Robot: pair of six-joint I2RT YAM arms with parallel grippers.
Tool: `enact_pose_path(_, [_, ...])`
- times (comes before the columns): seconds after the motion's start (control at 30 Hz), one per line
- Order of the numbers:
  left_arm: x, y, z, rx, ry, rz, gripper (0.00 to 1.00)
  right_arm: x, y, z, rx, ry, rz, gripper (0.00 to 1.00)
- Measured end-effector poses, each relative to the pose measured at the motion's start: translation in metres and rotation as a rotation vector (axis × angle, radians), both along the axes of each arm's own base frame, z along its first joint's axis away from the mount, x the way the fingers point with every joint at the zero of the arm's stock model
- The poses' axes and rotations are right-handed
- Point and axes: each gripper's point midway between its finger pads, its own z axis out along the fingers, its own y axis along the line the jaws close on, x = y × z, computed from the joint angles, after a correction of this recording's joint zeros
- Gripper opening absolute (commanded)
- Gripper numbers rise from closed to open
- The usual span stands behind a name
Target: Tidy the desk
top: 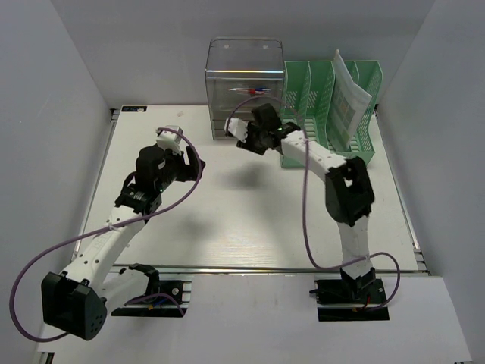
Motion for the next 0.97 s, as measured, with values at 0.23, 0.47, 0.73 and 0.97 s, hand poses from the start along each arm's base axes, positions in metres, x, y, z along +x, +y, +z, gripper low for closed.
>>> enact_pose_path(0.23, [-0.009, -0.002, 0.015, -0.012, -0.072, -0.038, 0.98, -0.07, -0.028, 0.155, 0.426, 0.098, -0.072, 0.85])
enact_pose_path(0.47, [-0.015, -0.007, 0.016, 0.003, -0.099, -0.085, 0.98, -0.121, -0.095, 0.156, 0.493, 0.167, -0.309, 0.89])
enact_pose_path(0.73, [-0.023, -0.02, 0.009, -0.009, -0.074, -0.176, 0.98, -0.181, -0.141, 0.149, 0.549, 0.122, -0.459, 0.89])
enact_pose_path(0.97, [-0.03, -0.024, -0.002, -0.005, -0.049, -0.208, 0.98, -0.191, -0.16, 0.145, 0.637, 0.052, -0.515, 0.89])
